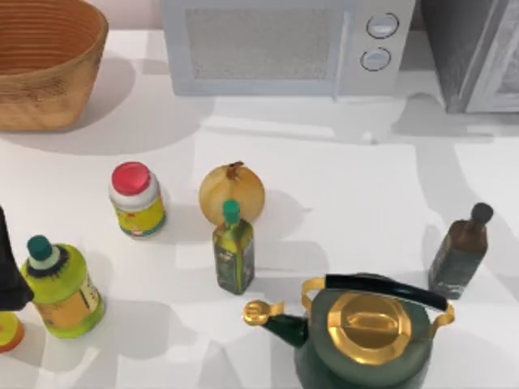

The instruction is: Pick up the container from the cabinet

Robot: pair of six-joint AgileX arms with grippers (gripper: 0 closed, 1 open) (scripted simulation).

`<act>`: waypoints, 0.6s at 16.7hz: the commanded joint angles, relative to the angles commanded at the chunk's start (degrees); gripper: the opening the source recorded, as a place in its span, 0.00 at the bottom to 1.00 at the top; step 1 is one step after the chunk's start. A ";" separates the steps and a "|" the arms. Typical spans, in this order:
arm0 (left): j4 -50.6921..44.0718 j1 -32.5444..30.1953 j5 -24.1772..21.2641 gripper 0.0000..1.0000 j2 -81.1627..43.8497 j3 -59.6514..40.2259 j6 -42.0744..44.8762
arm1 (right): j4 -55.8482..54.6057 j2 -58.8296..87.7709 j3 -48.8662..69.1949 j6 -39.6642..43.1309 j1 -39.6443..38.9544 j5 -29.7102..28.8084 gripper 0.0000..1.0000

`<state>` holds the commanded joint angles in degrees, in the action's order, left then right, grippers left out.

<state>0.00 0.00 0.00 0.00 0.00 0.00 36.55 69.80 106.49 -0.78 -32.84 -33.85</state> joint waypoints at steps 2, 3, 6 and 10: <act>0.00 0.00 0.00 1.00 0.00 0.00 0.00 | 0.00 0.00 0.00 0.00 0.00 0.00 0.00; 0.00 0.00 0.00 1.00 0.00 0.00 0.00 | -0.15 0.10 -0.01 -0.08 0.25 0.11 0.00; 0.00 0.00 0.00 1.00 0.00 0.00 0.00 | -0.76 -0.83 -1.48 -0.03 0.85 0.83 0.00; 0.00 0.00 0.00 1.00 0.00 0.00 0.00 | -4.45 -7.59 -11.32 0.11 4.21 4.46 0.00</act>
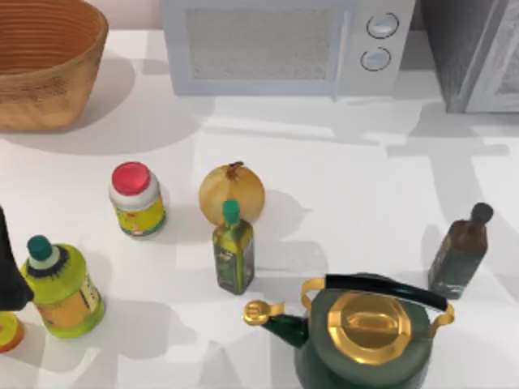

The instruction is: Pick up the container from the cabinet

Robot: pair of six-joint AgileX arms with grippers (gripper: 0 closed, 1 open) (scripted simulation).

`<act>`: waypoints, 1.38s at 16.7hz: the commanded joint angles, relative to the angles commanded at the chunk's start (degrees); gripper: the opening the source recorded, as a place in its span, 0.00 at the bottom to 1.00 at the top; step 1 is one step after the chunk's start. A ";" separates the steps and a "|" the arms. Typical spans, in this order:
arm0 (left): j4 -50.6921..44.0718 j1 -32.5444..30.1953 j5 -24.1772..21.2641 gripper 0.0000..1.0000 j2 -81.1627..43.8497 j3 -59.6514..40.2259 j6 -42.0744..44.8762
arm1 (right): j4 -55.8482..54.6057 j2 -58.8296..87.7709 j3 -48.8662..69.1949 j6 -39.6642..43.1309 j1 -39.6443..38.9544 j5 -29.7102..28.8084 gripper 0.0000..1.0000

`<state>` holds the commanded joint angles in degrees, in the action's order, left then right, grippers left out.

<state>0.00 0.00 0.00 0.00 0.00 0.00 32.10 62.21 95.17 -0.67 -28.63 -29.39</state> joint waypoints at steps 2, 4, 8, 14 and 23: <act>0.00 0.00 0.00 1.00 0.00 0.00 0.00 | -2.73 -5.66 -8.41 0.07 2.46 2.51 0.00; 0.00 0.00 0.00 1.00 0.00 0.00 0.00 | -5.90 -12.32 -18.76 0.13 5.24 5.33 0.00; 0.00 0.00 0.00 1.00 0.00 0.00 0.00 | -13.16 -27.02 -42.89 0.25 11.56 11.81 0.00; 0.00 0.00 0.00 1.00 0.00 0.00 0.00 | -24.68 -48.28 -77.12 0.47 21.87 22.40 0.00; 0.00 0.00 0.00 1.00 0.00 0.00 0.00 | -32.10 -62.21 -95.17 0.67 28.63 29.39 0.00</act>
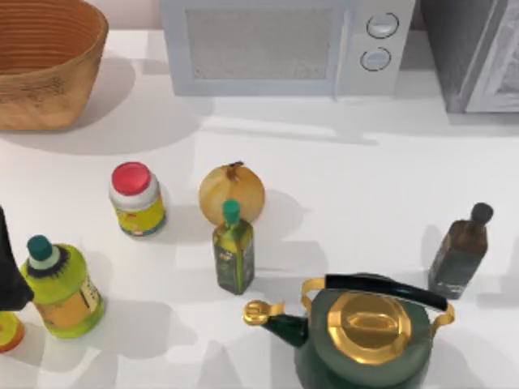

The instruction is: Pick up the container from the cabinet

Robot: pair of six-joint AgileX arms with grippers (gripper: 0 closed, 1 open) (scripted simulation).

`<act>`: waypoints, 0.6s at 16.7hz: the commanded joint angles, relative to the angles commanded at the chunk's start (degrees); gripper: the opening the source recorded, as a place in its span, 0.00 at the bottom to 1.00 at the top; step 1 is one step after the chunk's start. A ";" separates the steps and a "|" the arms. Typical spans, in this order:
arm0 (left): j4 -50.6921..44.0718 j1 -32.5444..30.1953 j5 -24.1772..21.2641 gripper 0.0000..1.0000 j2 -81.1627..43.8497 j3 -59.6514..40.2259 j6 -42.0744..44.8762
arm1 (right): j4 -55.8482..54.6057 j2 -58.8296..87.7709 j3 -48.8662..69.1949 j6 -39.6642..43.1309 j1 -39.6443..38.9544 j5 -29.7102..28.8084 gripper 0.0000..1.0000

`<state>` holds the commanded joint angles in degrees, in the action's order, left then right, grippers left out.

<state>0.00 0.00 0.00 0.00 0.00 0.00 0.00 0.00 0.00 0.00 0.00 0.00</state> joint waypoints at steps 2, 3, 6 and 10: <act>0.00 0.00 0.00 1.00 0.00 0.00 0.00 | 0.00 0.00 0.00 0.00 0.00 0.00 0.00; 0.00 0.00 0.00 1.00 0.00 0.00 0.00 | 0.14 0.32 -0.09 -0.09 -0.18 -0.06 0.00; 0.00 0.00 0.00 1.00 0.00 0.00 0.00 | -0.03 1.59 -0.12 0.01 0.12 0.59 0.00; 0.00 0.00 0.00 1.00 0.00 0.00 0.00 | -2.12 10.25 0.34 0.57 2.64 5.55 0.00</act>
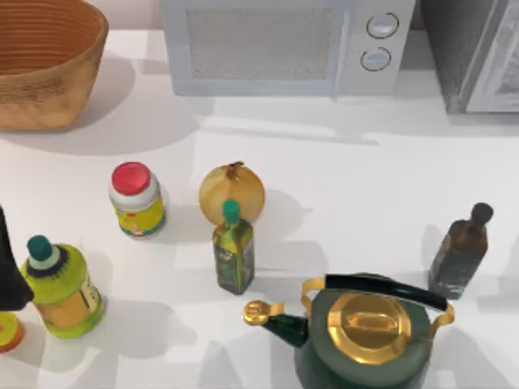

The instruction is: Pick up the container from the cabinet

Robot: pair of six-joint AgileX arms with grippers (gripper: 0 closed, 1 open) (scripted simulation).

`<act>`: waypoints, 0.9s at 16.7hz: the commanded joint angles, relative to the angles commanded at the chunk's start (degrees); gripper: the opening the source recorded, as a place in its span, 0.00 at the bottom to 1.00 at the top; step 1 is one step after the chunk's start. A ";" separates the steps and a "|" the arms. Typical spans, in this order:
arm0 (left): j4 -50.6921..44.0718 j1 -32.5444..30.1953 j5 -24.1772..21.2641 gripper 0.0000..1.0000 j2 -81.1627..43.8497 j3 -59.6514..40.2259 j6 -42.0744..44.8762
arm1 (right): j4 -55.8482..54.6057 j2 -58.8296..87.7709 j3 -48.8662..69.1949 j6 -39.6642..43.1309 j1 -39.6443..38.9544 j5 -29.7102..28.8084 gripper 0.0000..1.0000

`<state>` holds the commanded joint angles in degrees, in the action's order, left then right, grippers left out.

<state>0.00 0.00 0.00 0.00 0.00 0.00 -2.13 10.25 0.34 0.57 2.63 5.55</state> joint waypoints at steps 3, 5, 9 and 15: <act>0.00 0.00 0.00 1.00 0.00 0.00 0.00 | -3.64 9.72 1.55 0.49 3.39 6.20 0.00; 0.00 0.00 0.00 1.00 0.00 0.00 0.00 | -7.19 17.07 3.39 0.79 6.22 11.22 0.00; 0.00 0.00 0.00 1.00 0.00 0.00 0.00 | -16.78 32.77 9.08 1.30 12.77 22.77 0.00; 0.00 0.00 0.00 1.00 0.00 0.00 0.00 | -35.36 56.70 21.16 2.47 23.70 42.02 0.00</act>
<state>0.00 0.00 0.00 0.00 0.00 0.00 -37.49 66.95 21.49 3.04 26.33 47.57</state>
